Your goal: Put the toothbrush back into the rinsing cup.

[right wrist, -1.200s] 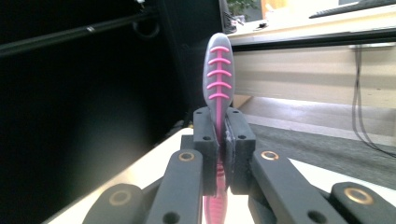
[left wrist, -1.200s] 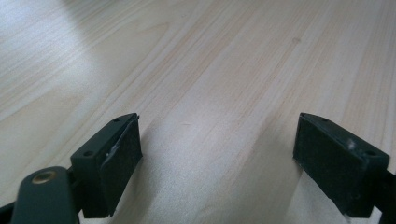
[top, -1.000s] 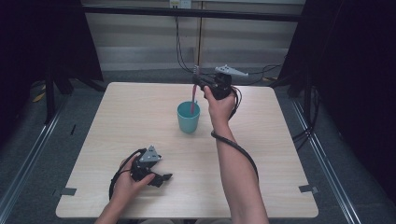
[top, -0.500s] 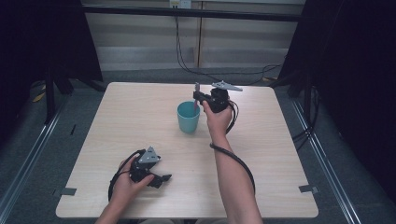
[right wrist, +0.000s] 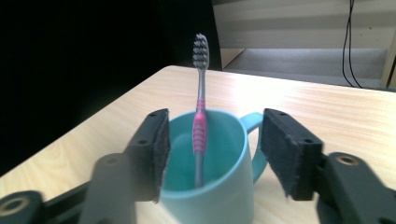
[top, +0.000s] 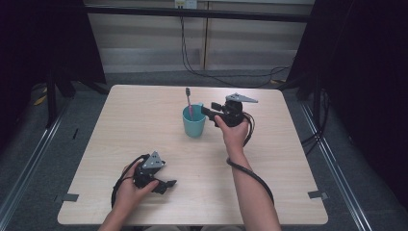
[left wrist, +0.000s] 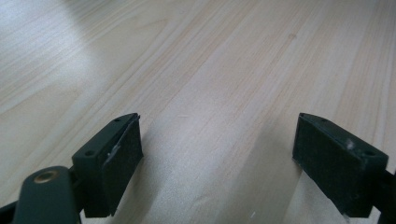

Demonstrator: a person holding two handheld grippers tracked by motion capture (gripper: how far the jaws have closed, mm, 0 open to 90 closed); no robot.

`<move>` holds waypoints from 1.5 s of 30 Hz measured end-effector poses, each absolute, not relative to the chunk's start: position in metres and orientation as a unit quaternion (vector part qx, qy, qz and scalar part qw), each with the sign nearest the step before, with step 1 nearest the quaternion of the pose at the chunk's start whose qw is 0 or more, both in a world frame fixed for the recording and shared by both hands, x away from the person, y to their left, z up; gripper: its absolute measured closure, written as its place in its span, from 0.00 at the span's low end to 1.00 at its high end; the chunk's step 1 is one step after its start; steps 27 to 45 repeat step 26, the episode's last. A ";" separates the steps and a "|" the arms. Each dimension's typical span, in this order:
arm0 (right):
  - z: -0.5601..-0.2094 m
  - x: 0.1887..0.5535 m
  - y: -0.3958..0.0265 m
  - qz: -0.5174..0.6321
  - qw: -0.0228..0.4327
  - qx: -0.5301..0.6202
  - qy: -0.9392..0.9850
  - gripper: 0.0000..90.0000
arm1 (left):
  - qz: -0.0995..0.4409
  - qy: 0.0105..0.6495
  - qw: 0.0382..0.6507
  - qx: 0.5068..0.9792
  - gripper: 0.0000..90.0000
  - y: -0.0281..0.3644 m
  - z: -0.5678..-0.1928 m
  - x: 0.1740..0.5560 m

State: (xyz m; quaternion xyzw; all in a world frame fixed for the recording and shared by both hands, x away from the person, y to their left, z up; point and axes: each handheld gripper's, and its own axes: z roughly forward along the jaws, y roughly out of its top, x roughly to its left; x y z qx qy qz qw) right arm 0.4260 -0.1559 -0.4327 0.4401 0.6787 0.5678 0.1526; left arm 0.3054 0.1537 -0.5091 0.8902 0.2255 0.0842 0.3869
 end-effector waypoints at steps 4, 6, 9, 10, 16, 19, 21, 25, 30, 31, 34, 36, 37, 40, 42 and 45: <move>-0.432 0.407 -0.165 0.551 0.149 0.420 0.706 0.35 | 0.082 0.227 0.387 0.890 0.17 0.154 -0.509 0.305; -0.437 0.396 -0.170 0.538 0.144 0.415 0.720 0.34 | 0.082 0.227 0.388 0.890 0.17 0.154 -0.509 0.305; -0.445 0.387 -0.176 0.524 0.138 0.416 0.730 0.31 | 0.082 0.227 0.387 0.890 0.17 0.154 -0.509 0.305; -0.452 0.379 -0.183 0.519 0.128 0.418 0.735 0.28 | 0.082 0.226 0.387 0.890 0.17 0.154 -0.509 0.305; -0.473 0.357 -0.194 0.474 0.113 0.421 0.765 0.20 | 0.082 0.226 0.387 0.890 0.17 0.154 -0.509 0.305; -0.485 0.346 -0.197 0.445 0.106 0.418 0.785 0.19 | 0.082 0.226 0.387 0.890 0.17 0.154 -0.509 0.305; -0.488 0.343 -0.198 0.439 0.109 0.415 0.789 0.18 | 0.082 0.226 0.387 0.890 0.17 0.154 -0.509 0.305; -0.495 0.336 -0.200 0.426 0.113 0.419 0.794 0.18 | 0.082 0.226 0.387 0.890 0.17 0.154 -0.509 0.305; -0.495 0.335 -0.200 0.425 0.112 0.417 0.795 0.19 | 0.082 0.226 0.387 0.890 0.17 0.154 -0.509 0.305; -0.495 0.335 -0.200 0.425 0.112 0.417 0.795 0.19 | 0.082 0.226 0.387 0.890 0.17 0.154 -0.509 0.305; -0.495 0.335 -0.200 0.425 0.112 0.417 0.795 0.19 | 0.082 0.226 0.387 0.890 0.17 0.154 -0.509 0.305; -0.495 0.335 -0.200 0.425 0.112 0.417 0.795 0.19 | 0.082 0.226 0.387 0.890 0.17 0.154 -0.509 0.305; -0.495 0.335 -0.200 0.425 0.112 0.417 0.795 0.19 | 0.082 0.226 0.387 0.890 0.17 0.154 -0.509 0.305; -0.495 0.335 -0.200 0.425 0.112 0.417 0.795 0.19 | 0.082 0.226 0.387 0.890 0.17 0.154 -0.509 0.305; -0.495 0.335 -0.200 0.425 0.112 0.417 0.795 0.19 | 0.082 0.226 0.387 0.890 0.17 0.154 -0.509 0.305; -0.495 0.335 -0.200 0.425 0.112 0.417 0.795 0.19 | 0.082 0.226 0.387 0.890 0.17 0.154 -0.509 0.305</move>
